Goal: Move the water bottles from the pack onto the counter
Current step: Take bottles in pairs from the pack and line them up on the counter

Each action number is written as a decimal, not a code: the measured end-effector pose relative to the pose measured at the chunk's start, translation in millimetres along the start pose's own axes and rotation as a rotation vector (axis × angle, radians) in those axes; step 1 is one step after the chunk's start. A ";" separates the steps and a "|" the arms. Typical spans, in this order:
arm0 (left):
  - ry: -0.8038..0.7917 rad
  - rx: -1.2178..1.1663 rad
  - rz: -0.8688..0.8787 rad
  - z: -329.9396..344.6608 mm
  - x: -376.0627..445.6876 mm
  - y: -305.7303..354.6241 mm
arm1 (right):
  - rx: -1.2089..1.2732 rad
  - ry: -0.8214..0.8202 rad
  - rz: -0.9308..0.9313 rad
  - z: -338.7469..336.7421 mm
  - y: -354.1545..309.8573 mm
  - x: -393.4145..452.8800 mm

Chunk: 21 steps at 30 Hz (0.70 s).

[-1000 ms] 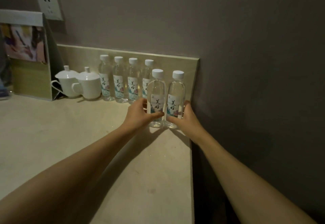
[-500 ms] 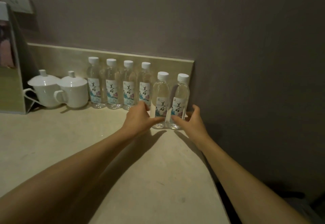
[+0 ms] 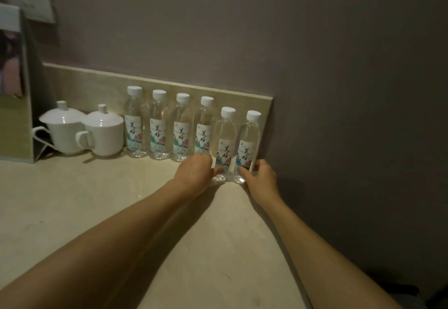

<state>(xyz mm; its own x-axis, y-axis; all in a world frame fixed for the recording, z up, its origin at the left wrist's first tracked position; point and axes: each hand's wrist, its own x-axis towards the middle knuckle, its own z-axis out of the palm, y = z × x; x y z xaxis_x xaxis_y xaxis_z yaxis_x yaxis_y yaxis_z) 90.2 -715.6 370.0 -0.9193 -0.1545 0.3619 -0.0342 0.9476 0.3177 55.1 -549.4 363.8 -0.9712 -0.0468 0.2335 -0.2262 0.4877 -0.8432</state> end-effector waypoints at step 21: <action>-0.016 0.071 -0.062 25.1 36.8 7.1 | -0.014 -0.027 -0.048 6.8 4.5 45.5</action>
<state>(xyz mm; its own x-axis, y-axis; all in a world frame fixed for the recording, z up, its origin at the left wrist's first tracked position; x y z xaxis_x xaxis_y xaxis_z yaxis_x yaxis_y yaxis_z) 46.3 -707.6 363.6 -0.9208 -0.2092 0.3293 -0.1182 0.9540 0.2755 9.4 -555.3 367.3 -0.9610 -0.0942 0.2601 -0.2718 0.4965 -0.8244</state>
